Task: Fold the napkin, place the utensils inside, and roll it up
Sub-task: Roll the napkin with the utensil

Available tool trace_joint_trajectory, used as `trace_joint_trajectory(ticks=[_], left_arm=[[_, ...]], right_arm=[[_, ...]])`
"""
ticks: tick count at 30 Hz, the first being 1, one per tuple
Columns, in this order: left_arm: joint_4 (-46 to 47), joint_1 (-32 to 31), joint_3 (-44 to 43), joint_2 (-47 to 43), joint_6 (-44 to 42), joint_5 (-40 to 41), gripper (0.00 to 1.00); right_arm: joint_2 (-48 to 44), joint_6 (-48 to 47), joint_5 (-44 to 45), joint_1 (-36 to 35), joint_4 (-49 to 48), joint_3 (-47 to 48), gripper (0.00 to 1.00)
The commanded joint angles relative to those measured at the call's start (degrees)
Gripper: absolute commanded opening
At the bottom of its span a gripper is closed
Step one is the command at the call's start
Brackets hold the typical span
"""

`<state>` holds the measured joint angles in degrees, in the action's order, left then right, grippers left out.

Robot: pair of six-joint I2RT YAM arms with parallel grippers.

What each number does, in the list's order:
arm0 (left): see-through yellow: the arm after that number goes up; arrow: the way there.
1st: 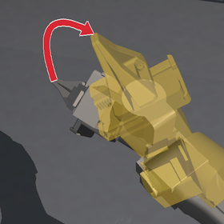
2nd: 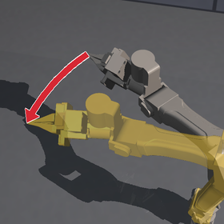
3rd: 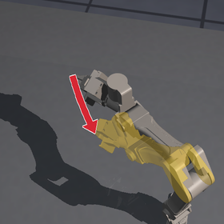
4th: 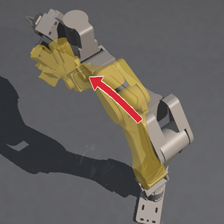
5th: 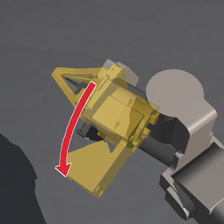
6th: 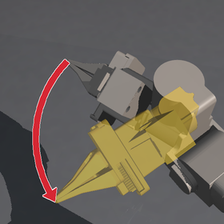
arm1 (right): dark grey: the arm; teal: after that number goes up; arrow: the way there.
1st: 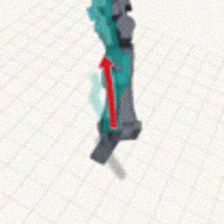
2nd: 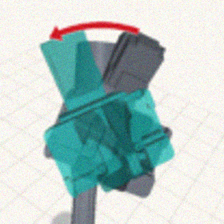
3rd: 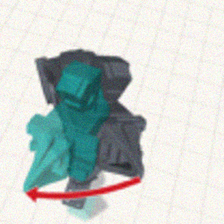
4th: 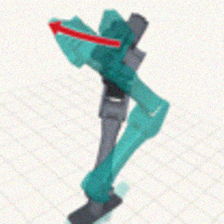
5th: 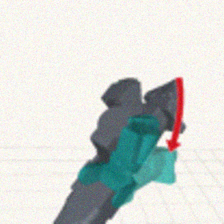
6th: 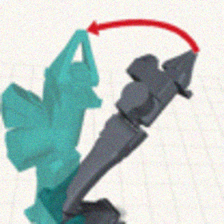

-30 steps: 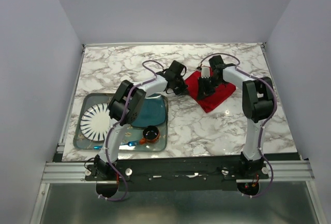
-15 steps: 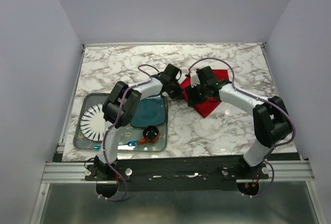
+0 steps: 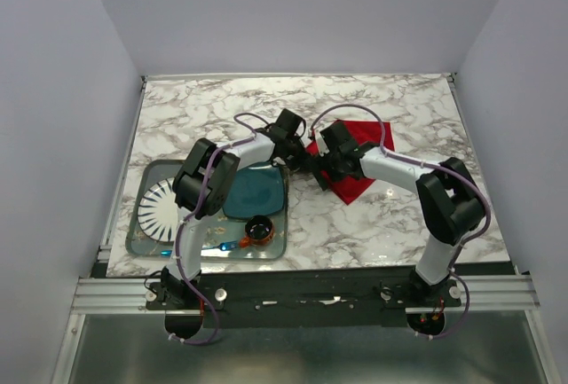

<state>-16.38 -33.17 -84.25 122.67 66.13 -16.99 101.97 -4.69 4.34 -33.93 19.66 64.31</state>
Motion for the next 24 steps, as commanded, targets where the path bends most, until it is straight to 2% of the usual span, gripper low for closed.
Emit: trace_joint_trajectory(ticks=[1, 7, 11, 24], left_arm=[[-0.5, 0.6, 1.4, -1.9, 0.7, -3.5, 0.00], [-0.1, 0.7, 1.3, -2.0, 1.7, -5.1, 0.00], [0.3, 1.0, 1.9, -2.4, 1.7, -5.4, 0.00], [2.2, 1.3, 3.0, -3.7, 2.2, -6.1, 0.00]], right_arm=[[2.4, -2.3, 6.6, -2.5, 1.0, 1.7, 0.88], [6.2, -2.0, 9.2, -3.4, 3.2, 4.3, 0.75], [7.4, -1.3, 10.2, -3.5, 4.1, 5.0, 0.63], [9.5, -0.6, 3.5, -2.8, 7.8, 6.3, 0.27]])
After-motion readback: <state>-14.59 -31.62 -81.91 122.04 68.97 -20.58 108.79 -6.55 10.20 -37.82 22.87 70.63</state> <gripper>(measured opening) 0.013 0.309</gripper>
